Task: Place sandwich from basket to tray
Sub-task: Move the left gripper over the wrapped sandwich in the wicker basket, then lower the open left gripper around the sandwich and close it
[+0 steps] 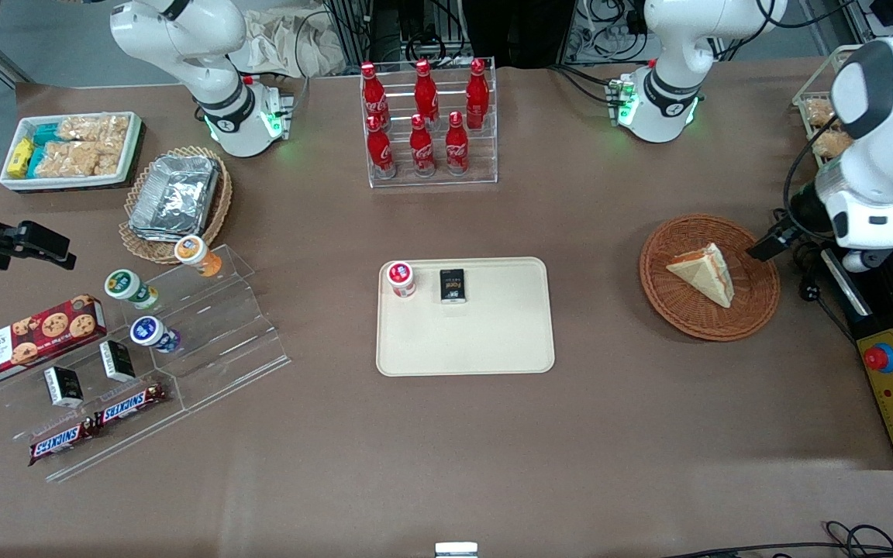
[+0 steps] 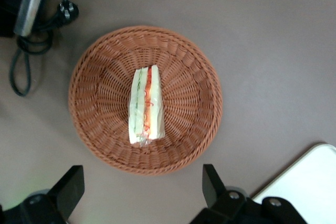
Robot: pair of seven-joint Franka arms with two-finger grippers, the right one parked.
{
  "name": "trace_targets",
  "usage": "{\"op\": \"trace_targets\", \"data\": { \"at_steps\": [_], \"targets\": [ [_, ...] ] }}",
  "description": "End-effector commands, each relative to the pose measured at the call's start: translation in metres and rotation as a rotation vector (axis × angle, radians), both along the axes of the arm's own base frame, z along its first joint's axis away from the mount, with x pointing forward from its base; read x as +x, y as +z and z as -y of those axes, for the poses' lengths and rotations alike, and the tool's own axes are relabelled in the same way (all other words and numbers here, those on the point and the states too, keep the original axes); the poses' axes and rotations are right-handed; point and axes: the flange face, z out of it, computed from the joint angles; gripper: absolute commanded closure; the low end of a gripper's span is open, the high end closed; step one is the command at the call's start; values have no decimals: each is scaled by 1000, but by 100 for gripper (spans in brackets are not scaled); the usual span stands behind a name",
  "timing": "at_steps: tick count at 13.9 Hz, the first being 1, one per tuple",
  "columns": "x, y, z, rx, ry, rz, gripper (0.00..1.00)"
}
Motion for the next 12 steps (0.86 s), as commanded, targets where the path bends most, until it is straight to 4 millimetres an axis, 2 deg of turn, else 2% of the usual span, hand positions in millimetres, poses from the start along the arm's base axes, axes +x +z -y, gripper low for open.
{"op": "trace_targets", "data": {
  "at_steps": [1, 4, 7, 9, 12],
  "targets": [
    [-23, -34, 3, 5, 84, 34, 0],
    [-32, -83, 4, 10, 133, 55, 0],
    [-34, -118, 4, 16, 208, 68, 0],
    [-39, -131, -5, 19, 236, 59, 0],
    [-43, -140, -11, 18, 250, 68, 0]
  ]
}}
